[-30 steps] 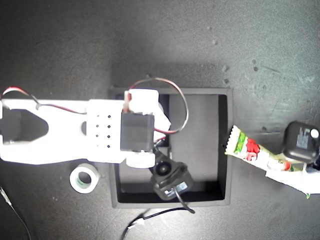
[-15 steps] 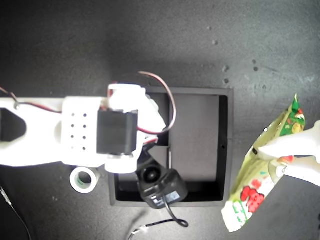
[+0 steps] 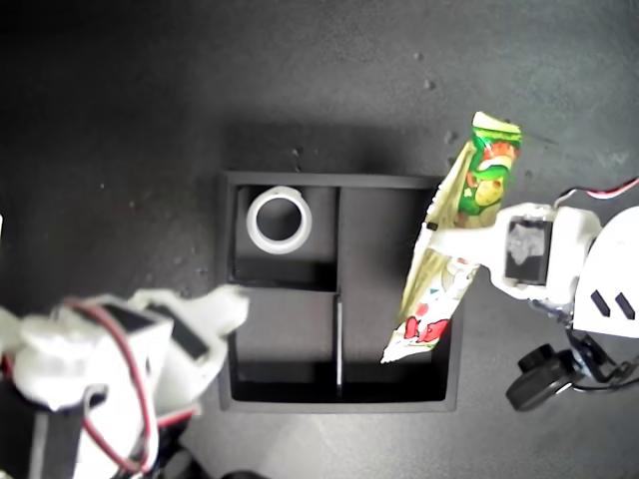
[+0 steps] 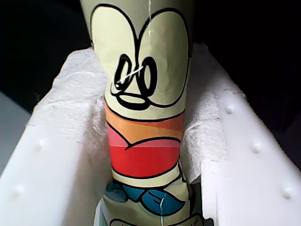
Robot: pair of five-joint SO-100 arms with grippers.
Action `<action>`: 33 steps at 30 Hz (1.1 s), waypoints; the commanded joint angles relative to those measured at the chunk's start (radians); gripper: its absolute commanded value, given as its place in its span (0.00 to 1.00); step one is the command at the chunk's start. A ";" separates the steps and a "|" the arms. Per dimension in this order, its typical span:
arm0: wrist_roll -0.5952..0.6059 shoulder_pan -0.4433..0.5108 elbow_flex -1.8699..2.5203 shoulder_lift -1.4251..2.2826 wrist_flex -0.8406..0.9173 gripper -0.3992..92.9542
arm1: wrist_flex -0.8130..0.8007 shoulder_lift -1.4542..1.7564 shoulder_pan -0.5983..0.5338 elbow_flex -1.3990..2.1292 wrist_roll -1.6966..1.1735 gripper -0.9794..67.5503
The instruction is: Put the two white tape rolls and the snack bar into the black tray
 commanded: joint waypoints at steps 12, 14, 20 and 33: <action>-0.373 0.270 0.933 0.238 -0.830 0.13 | -0.066 -0.014 -0.060 0.034 0.020 0.41; -0.367 0.262 0.940 0.222 -0.831 0.13 | -0.023 -0.012 -0.060 -0.003 0.031 0.45; -0.339 0.233 0.991 0.225 -0.831 0.14 | 0.178 -0.002 -0.120 -0.268 0.097 0.45; -0.236 0.204 0.842 0.229 -0.667 0.13 | 0.494 -0.011 -0.172 -0.430 0.330 0.30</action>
